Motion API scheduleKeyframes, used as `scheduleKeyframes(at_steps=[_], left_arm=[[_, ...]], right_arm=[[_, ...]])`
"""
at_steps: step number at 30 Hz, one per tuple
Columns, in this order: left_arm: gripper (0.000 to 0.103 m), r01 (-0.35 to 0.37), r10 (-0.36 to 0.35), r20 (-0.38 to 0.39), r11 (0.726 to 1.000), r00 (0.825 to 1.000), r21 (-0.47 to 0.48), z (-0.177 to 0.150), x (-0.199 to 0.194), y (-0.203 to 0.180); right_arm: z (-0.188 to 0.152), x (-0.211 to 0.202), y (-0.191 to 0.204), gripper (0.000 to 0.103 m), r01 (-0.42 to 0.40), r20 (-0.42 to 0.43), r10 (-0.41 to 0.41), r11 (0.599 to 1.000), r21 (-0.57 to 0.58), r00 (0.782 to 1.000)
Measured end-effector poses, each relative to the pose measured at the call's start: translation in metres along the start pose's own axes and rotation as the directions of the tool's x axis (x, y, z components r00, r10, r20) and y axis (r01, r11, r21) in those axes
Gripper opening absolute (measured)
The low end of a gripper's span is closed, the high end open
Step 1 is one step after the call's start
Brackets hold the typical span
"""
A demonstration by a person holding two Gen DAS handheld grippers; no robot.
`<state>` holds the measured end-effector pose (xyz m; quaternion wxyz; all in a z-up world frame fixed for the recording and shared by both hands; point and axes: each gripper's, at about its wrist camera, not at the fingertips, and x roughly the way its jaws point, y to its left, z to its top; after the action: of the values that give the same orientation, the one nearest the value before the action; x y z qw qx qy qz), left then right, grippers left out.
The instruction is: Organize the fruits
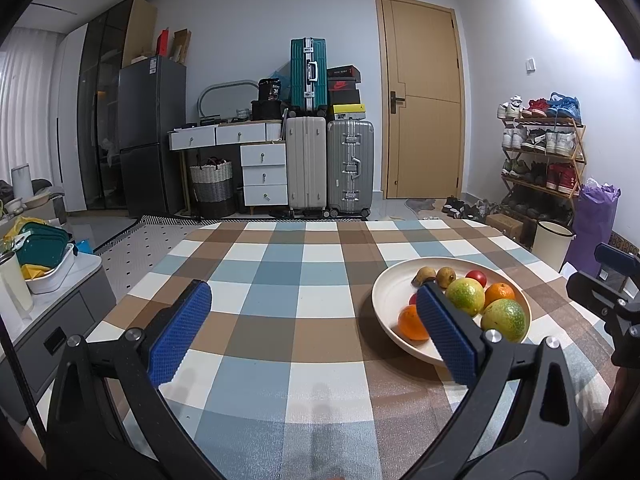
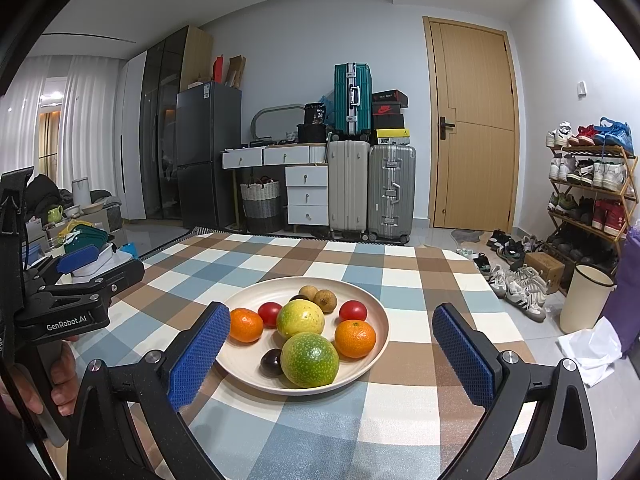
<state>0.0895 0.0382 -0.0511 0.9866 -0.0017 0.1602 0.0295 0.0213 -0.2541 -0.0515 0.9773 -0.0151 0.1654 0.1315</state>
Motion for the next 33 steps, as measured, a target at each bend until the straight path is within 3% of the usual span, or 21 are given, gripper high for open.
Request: scheduleKeyframes(at_steps=[33], left_arm=[[0.102,-0.002,0.002,0.007,1.0,1.0,-0.005,-0.0004,-0.0006,0.0006]], right_arm=[[0.0005,-0.003,-0.0016,0.103,-0.001,-0.005,0.001,1.0,0.001,1.0]])
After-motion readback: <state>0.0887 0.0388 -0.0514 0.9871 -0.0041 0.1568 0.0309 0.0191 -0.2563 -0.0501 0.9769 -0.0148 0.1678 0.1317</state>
